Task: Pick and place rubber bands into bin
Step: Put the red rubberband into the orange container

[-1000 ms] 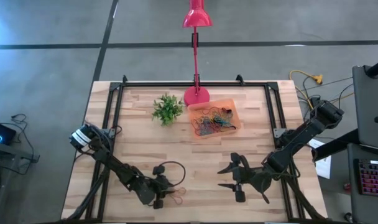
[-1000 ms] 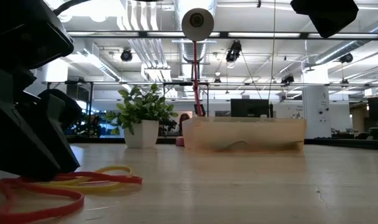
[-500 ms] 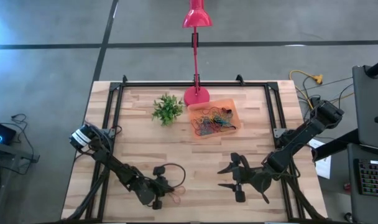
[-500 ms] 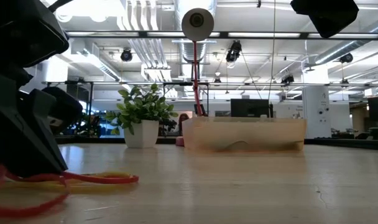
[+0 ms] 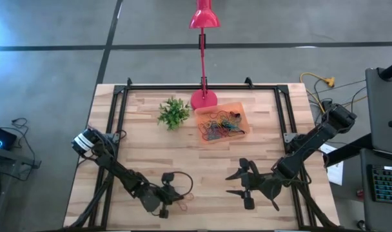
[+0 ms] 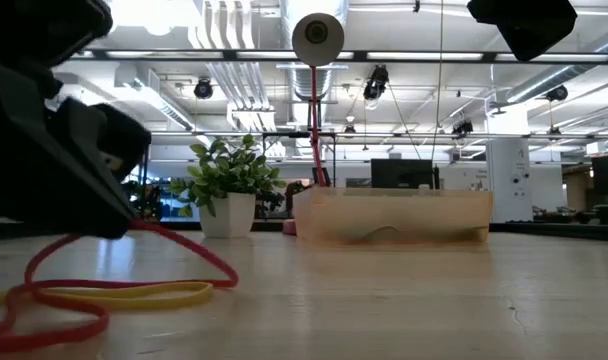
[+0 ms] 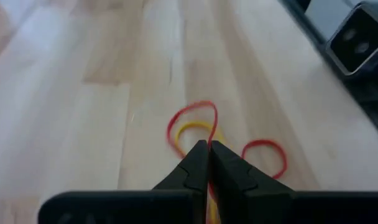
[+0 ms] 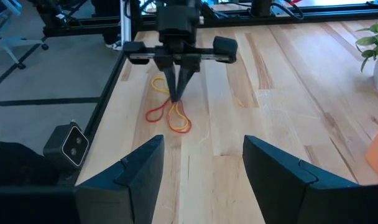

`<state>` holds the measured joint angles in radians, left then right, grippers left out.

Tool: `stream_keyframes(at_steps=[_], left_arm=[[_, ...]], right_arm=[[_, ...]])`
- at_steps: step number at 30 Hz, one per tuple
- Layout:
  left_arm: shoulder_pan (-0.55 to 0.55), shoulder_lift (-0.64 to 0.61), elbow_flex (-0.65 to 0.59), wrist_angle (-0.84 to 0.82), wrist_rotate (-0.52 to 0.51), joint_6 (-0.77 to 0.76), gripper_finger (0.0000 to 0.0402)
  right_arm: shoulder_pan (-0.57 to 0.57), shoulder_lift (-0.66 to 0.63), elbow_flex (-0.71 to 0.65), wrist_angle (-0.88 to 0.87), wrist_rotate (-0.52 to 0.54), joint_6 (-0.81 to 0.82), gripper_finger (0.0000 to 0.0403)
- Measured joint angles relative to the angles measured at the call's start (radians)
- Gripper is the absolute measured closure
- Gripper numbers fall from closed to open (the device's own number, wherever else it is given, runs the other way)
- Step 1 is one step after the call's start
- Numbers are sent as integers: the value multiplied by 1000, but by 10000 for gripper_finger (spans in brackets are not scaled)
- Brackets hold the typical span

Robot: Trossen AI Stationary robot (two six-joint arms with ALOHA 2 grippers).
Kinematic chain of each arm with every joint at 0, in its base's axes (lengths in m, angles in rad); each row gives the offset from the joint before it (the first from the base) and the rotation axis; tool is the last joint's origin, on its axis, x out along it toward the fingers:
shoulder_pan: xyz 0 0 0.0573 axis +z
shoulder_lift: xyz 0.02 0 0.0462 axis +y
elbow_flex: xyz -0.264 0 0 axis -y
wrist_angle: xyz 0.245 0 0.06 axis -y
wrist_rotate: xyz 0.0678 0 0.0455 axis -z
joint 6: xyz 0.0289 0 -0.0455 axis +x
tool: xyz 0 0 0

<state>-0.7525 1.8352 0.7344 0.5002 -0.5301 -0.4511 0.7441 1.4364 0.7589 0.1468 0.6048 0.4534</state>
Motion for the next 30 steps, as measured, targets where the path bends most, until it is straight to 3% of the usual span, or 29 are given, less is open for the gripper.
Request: stream_keyframes(at_steps=[10, 18, 30], left_arm=[[2, -12, 47, 14, -7, 150, 402], [36, -91, 69, 16, -29, 311, 401], [203, -270, 70, 16, 4, 521, 401]], right_arm=[[0, 0, 0, 0, 0, 0, 197], [0, 0, 0, 0, 0, 3, 197], [0, 0, 0, 0, 0, 7, 197]])
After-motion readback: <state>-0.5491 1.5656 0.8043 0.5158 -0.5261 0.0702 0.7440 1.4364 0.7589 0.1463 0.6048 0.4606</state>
